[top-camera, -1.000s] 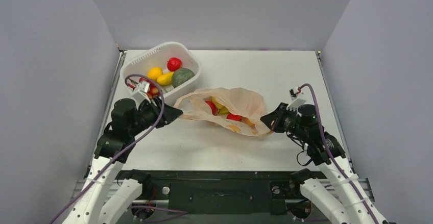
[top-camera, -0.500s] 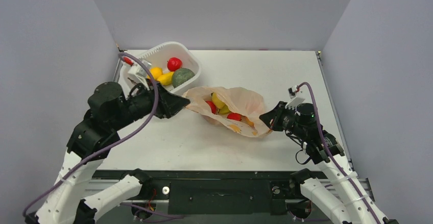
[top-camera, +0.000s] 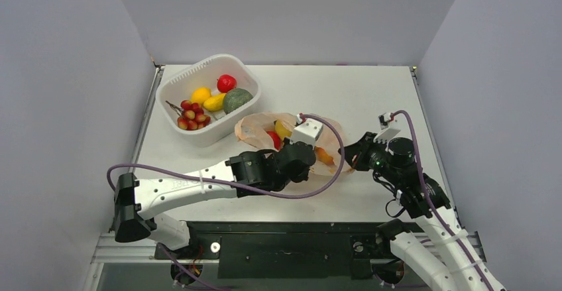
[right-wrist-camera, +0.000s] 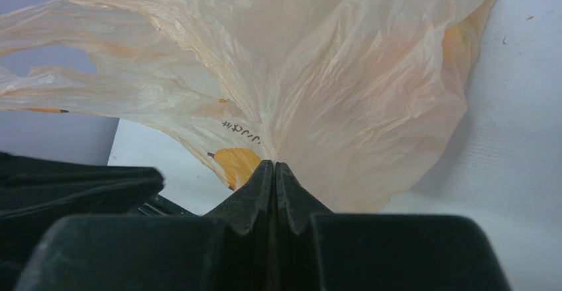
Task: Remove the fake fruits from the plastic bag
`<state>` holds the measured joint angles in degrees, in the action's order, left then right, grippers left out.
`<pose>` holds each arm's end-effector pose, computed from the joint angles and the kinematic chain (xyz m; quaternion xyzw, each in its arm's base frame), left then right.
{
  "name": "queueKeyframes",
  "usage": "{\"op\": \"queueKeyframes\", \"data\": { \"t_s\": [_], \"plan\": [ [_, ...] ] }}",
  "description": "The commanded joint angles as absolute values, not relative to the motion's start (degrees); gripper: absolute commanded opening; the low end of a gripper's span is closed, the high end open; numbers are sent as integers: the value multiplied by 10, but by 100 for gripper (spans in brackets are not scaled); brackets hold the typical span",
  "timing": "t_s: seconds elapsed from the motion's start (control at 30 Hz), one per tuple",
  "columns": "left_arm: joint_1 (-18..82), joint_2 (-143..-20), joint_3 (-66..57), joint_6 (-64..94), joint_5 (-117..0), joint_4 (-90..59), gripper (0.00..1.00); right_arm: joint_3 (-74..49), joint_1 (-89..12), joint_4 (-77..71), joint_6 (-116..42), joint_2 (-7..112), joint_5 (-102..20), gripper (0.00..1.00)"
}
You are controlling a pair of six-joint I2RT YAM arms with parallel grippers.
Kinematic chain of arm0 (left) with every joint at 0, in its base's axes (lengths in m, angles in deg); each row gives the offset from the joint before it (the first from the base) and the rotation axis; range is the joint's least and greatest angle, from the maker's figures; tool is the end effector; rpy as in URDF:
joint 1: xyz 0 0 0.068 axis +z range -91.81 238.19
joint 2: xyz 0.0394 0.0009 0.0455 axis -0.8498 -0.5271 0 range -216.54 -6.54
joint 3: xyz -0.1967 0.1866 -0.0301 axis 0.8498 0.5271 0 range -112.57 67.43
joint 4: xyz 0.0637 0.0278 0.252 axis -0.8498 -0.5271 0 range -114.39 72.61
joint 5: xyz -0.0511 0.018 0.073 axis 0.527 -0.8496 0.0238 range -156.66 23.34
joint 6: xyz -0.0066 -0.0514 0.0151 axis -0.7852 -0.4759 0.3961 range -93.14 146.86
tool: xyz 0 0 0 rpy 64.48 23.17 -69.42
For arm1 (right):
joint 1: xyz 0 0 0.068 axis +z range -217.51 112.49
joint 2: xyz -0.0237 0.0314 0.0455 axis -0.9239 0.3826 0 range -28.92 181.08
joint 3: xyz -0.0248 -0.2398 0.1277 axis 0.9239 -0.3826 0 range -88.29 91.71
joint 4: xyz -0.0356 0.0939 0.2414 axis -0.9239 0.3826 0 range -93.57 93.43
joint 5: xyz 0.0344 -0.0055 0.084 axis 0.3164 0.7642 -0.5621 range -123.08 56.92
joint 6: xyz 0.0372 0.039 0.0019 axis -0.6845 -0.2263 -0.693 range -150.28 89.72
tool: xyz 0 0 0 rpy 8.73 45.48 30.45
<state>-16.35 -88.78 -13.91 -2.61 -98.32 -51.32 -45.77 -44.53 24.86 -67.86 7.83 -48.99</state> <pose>0.1022 -0.2993 0.3716 0.2101 0.8360 -0.2023 0.4648 0.1307 0.0660 0.3142 0.0287 0.8273 0.3763 0.4161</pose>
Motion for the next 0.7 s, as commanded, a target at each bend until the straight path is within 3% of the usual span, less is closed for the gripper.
{"op": "queueKeyframes", "data": {
  "t_s": [0.0, 0.43, 0.67],
  "plan": [
    [-136, -880, -81, -59, -1060, -403, 0, -460, -437, 231, -694, 58, -478, 0],
    [-15, -949, 57, -84, -927, -168, 0, -504, -391, 208, -721, 35, -463, 0],
    [-22, -947, 167, -107, -912, -88, 0, -521, -340, 197, -740, 31, -427, 0]
  ]
}}
